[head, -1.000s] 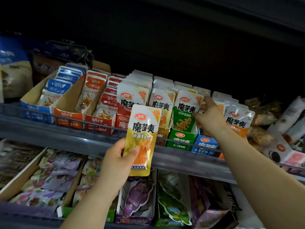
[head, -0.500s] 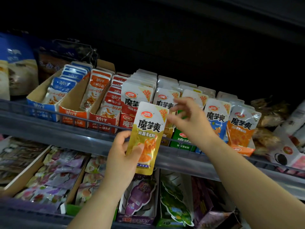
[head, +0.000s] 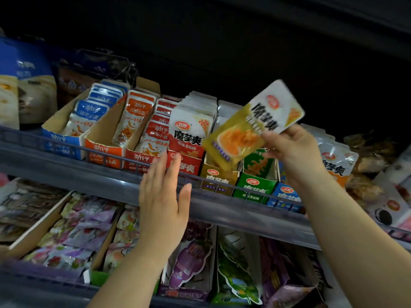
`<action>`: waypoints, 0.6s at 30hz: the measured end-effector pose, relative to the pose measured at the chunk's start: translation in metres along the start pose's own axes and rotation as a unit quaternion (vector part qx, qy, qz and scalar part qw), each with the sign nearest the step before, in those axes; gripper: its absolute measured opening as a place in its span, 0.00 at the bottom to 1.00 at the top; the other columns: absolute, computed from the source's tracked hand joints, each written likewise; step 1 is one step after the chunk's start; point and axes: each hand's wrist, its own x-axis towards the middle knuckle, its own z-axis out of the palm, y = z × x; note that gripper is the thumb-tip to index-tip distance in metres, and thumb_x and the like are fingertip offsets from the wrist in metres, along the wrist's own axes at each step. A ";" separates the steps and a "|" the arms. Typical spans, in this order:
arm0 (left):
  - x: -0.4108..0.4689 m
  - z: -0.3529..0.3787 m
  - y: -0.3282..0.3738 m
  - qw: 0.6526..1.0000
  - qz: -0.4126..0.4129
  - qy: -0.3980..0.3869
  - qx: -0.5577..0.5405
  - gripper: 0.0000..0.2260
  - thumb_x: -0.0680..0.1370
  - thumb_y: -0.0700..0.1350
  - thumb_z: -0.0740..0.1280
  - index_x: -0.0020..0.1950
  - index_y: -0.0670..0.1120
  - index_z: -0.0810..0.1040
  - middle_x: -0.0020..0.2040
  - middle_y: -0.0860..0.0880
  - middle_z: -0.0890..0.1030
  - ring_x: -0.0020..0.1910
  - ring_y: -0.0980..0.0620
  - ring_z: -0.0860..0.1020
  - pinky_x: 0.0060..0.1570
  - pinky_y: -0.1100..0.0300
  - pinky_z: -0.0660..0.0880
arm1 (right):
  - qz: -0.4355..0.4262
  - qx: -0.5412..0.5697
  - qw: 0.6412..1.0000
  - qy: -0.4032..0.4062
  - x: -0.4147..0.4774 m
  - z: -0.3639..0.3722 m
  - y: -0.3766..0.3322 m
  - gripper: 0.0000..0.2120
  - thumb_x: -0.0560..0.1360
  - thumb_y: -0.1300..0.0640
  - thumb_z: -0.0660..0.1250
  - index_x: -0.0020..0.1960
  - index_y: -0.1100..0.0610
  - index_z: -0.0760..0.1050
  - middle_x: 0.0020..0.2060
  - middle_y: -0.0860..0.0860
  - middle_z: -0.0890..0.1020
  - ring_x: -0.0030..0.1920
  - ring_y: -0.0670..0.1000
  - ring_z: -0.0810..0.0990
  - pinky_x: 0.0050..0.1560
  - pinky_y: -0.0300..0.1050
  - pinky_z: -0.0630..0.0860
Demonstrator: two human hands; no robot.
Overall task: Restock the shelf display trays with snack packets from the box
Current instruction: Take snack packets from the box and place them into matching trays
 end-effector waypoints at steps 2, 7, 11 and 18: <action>0.001 0.004 -0.006 0.997 0.002 -0.031 0.071 0.26 0.76 0.55 0.48 0.72 0.47 0.54 0.71 0.50 0.53 0.70 0.50 0.52 0.67 0.48 0.49 | -0.015 0.014 0.997 0.070 0.005 -0.001 0.003 0.08 0.75 0.65 0.64 0.42 0.52 0.71 0.37 0.46 0.79 0.33 0.39 0.78 0.29 0.29 0.74; 0.003 0.006 -0.008 0.981 -0.002 -0.110 0.163 0.26 0.78 0.49 0.59 0.74 0.48 0.55 0.75 0.45 0.53 0.69 0.51 0.40 0.67 0.49 0.40 | -0.039 -0.024 0.995 0.093 0.009 -0.002 0.012 0.05 0.75 0.65 0.64 0.49 0.57 0.72 0.40 0.47 0.79 0.38 0.42 0.77 0.30 0.28 0.74; 0.004 0.003 -0.005 0.970 -0.027 -0.146 0.192 0.28 0.80 0.52 0.53 0.75 0.53 0.42 0.76 0.51 0.39 0.64 0.57 0.29 0.64 0.55 0.30 | -0.006 -0.080 0.996 0.029 0.010 0.005 0.019 0.07 0.74 0.64 0.65 0.44 0.53 0.72 0.41 0.48 0.79 0.38 0.42 0.77 0.29 0.28 0.74; 0.004 0.002 -0.005 0.963 -0.037 -0.172 0.204 0.29 0.80 0.53 0.53 0.74 0.54 0.40 0.75 0.51 0.37 0.64 0.57 0.28 0.66 0.55 0.31 | 0.028 -0.205 0.977 -0.055 0.010 0.020 0.027 0.10 0.75 0.62 0.65 0.55 0.62 0.74 0.46 0.57 0.81 0.41 0.51 0.80 0.37 0.40 0.75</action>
